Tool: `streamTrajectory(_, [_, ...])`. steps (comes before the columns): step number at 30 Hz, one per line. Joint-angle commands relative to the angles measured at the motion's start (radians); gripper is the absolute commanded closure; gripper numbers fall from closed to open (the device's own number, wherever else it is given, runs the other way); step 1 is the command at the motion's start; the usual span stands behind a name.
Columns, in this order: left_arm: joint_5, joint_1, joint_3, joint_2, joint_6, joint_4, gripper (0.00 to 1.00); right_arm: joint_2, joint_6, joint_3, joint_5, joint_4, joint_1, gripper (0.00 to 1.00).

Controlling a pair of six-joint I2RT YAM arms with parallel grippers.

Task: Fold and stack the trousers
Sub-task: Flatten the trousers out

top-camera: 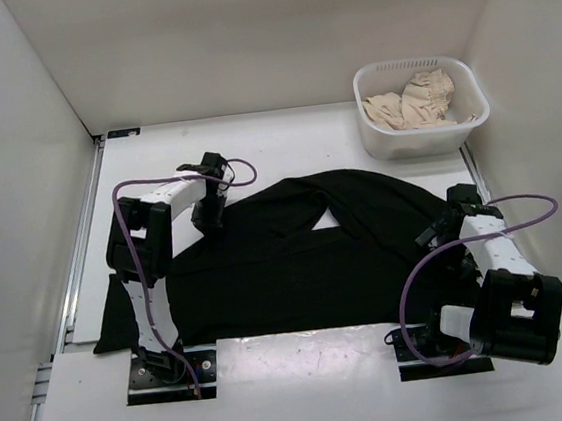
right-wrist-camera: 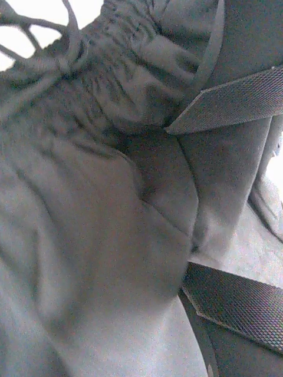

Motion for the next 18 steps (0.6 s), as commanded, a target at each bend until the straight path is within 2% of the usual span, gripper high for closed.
streamTrajectory(1, [-0.231, 0.077, 0.023, 0.058, 0.011, 0.134, 0.82, 0.049, 0.052, -0.027, 0.069, 0.000, -0.032, 0.09])
streamTrajectory(6, [-0.347, 0.165, 0.255, 0.035, 0.011, 0.195, 0.83, 0.083, 0.020, -0.053, 0.059, 0.020, -0.054, 0.09])
streamTrajectory(10, [-0.381, 0.194, 0.385, 0.009, 0.011, 0.220, 0.83, 0.083, -0.026, -0.031, 0.069, 0.020, -0.054, 0.09])
streamTrajectory(12, [-0.381, 0.194, 0.395, -0.028, 0.011, 0.229, 0.83, 0.083, -0.057, -0.021, 0.058, 0.020, -0.054, 0.09])
streamTrajectory(15, [-0.334, 0.171, 0.329, -0.109, 0.011, 0.229, 0.83, 0.083, -0.087, -0.021, 0.024, 0.020, -0.054, 0.09])
streamTrajectory(18, [-0.321, 0.157, 0.135, -0.199, 0.011, 0.238, 0.83, 0.083, -0.087, -0.021, 0.024, 0.020, -0.054, 0.09])
